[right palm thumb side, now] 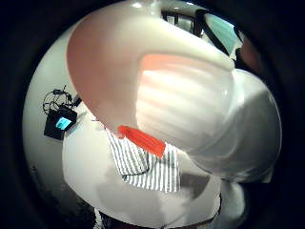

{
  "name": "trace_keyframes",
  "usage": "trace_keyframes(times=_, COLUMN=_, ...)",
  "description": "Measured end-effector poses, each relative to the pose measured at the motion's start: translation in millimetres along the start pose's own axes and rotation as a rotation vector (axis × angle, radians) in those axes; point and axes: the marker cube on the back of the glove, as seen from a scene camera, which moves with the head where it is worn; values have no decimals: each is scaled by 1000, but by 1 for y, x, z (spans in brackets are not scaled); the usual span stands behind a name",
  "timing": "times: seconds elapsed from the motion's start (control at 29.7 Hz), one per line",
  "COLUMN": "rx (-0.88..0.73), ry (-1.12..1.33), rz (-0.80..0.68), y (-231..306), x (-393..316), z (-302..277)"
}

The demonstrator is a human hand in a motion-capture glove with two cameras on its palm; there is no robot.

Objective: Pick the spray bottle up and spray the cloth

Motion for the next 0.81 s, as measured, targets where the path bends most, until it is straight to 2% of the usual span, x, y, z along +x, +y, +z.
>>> trace_keyframes(times=0.24, rx=3, ry=-442, rz=139, y=-1, x=12, z=0)
trace_keyframes(times=0.4, rx=65, ry=-794, rz=201, y=1, x=20, z=-13)
trace_keyframes(times=0.61, rx=153, ry=-1176, rz=174, y=11, x=2, z=-49)
trace_keyframes(times=0.81, rx=122, ry=-1352, rz=112, y=20, x=-75, z=-63)
